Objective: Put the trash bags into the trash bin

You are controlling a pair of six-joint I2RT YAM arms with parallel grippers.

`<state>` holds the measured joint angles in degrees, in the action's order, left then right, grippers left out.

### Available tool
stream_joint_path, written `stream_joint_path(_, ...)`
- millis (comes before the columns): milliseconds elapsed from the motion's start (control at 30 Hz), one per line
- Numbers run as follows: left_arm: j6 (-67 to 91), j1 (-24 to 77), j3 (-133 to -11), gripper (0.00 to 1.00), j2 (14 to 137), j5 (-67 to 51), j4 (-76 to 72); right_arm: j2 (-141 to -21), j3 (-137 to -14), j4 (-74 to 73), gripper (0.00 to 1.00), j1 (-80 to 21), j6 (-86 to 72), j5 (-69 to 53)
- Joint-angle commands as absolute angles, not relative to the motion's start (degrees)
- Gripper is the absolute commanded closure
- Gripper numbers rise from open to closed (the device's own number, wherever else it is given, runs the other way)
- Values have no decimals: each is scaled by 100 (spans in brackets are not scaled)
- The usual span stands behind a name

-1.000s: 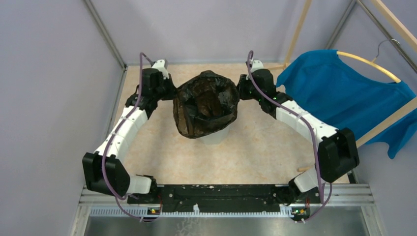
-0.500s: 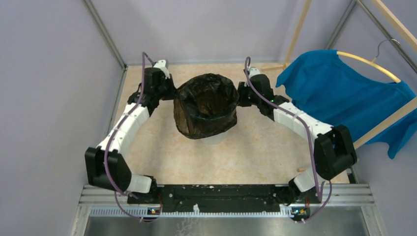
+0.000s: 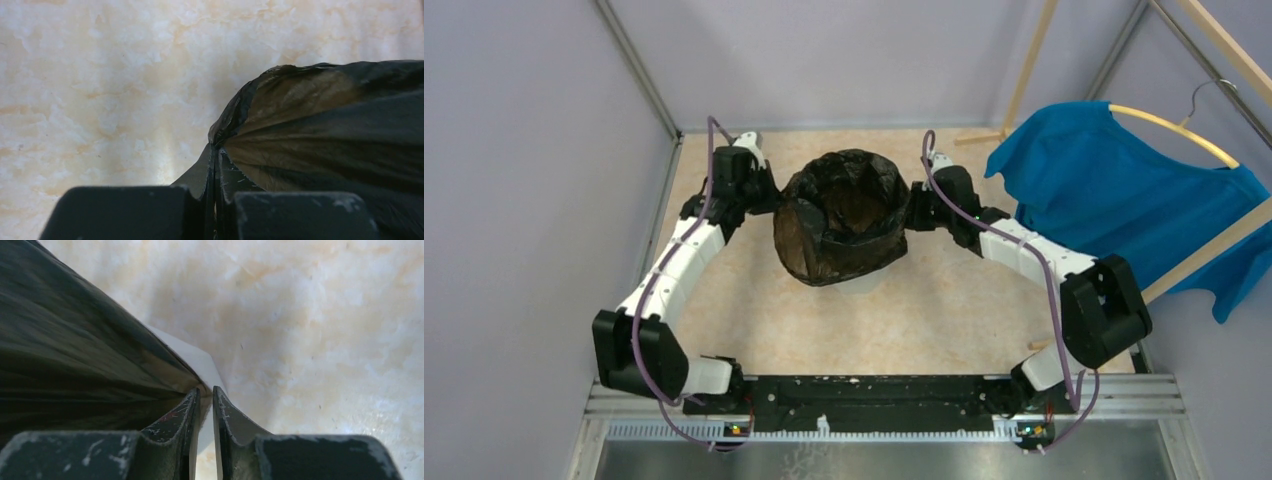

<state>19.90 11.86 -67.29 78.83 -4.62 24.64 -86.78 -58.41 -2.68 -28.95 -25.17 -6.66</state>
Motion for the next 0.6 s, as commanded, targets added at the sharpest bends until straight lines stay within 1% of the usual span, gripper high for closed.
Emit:
stream_joint_path(0,2220,1151,-6357,100,7267,-510,2063,-8557,-5897,-127,84,-2839,-2552,-751)
stream_joint_path(33,2167,1151,-6363,97,7195,-303,2205,-8475,-5976,-246,83,-2833,-2504,-729)
stream_joint_path(133,1841,1151,-6581,81,6881,760,2855,-8172,-6297,-740,68,-2839,-2327,-517)
stream_joint_path(167,1698,1151,-6626,66,6720,1065,2968,-8048,-6366,-904,60,-2832,-2249,-401)
stream_joint_path(200,1571,1151,-6655,55,6531,1291,3087,-7914,-6426,-1091,54,-2838,-2175,-274)
stream_joint_path(233,1506,1151,-6666,40,6350,1498,3202,-7796,-6477,-1278,48,-2839,-2097,-127)
stream_joint_path(267,1493,1151,-6658,28,6136,1614,3320,-7663,-6509,-1459,43,-2838,-2031,-32)
stream_joint_path(300,1535,1151,-6634,19,5946,1629,3418,-7541,-6534,-1638,38,-2831,-2001,199)
stream_joint_path(333,1639,1151,-6608,14,5775,1590,3514,-7411,-6532,-1782,35,-2824,-1976,323)
stream_joint_path(433,2125,1151,-6325,6,5286,1106,3683,-6983,-6338,-2059,26,-2791,-1993,428)
stream_joint_path(567,2754,1151,-5520,5,4613,85,3653,-6325,-5841,-2086,20,-2704,-2213,-210)
